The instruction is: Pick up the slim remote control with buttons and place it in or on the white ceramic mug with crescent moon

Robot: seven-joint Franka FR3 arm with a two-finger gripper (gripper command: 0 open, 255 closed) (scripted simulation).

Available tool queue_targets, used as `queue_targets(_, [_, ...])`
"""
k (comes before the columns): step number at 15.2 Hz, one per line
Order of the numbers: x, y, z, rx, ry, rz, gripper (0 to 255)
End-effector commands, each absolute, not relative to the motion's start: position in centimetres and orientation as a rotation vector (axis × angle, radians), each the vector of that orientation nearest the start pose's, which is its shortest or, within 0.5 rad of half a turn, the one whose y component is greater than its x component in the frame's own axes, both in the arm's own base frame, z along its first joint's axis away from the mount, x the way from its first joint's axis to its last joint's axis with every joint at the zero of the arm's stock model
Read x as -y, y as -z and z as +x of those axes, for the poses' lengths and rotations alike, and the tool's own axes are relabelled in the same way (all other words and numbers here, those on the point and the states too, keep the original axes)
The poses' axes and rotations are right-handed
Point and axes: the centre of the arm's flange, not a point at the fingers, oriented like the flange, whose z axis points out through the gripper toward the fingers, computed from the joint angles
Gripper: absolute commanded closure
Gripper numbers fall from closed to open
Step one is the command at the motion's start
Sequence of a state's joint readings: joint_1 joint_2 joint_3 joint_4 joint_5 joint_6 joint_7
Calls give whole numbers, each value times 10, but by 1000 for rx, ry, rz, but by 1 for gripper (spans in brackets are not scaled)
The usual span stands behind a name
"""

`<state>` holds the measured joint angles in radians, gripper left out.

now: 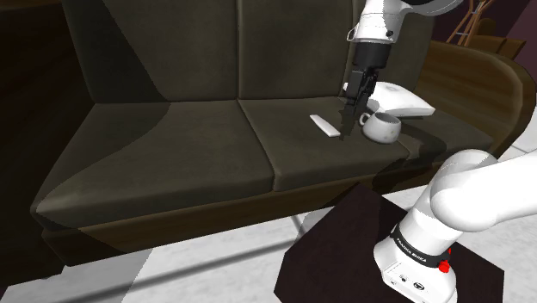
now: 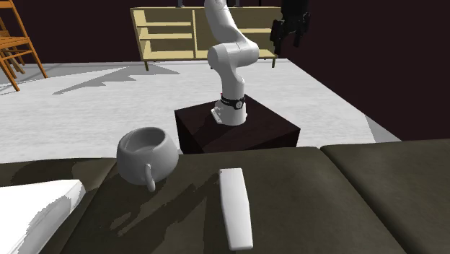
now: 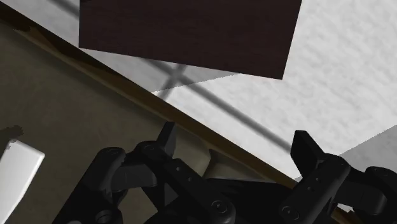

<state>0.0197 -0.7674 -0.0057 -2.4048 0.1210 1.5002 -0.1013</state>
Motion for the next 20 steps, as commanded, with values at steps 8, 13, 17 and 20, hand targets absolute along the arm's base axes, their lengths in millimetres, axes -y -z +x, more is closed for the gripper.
queue_targets(8, [31,-511,358,27,-171,-3031,0])
queue_targets(13, [70,-480,396,-81,-151,-3049,0])
queue_targets(17, [104,-456,424,-168,-135,-3060,0])
queue_targets(20, [130,-438,445,-233,-122,-3067,0])
